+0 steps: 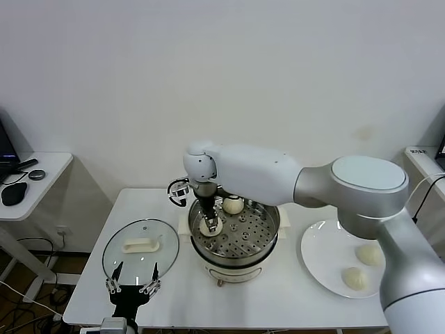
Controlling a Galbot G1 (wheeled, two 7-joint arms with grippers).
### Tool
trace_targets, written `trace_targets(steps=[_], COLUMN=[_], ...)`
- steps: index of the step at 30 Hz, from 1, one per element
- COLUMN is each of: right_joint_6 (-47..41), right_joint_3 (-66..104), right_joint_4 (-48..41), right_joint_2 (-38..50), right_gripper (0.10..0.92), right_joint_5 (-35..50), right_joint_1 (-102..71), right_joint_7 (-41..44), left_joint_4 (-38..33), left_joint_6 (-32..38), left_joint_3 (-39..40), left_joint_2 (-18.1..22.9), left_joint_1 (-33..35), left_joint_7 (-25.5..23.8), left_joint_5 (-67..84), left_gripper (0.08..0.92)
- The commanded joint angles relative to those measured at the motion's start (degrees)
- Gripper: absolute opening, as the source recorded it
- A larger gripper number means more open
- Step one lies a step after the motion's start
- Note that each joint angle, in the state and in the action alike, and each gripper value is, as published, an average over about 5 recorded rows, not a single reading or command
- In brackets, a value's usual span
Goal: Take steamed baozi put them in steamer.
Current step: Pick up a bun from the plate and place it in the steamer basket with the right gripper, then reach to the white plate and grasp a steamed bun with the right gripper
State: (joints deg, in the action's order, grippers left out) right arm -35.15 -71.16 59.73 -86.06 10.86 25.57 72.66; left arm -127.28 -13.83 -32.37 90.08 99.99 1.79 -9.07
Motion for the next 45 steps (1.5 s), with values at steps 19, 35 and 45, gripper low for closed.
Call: trace_targets(steps=[19,35,45], right_joint_6=[5.2,27.9,30.3], right_joint_3=[11.5,24.9,32.3], right_joint_4=[21.9,21.5,15.4], right_joint_2=[37.6,63.9,57.7], right_gripper=[0.823,0.823,0.823], right_joint_5=[-4.3,-21.9,-24.8], right_joint_1=[7.1,-24.8,-32.5], right_joint_7=[5.6,6.4,8.4], left_joint_4=[-0.9,-0.6,-0.9], left_joint_6=[-0.1,-0.1,0.0], left_joint_3=[0.0,-0.5,-0.5], left_joint_2=[-0.1,0.4,1.2], left_joint_1=[1.3,2.2,3.9], left_joint_7=[-0.7,-1.0,-0.8], left_joint_5=[-0.1,0.4,0.0], left_gripper=[0.823,0.823,0.823])
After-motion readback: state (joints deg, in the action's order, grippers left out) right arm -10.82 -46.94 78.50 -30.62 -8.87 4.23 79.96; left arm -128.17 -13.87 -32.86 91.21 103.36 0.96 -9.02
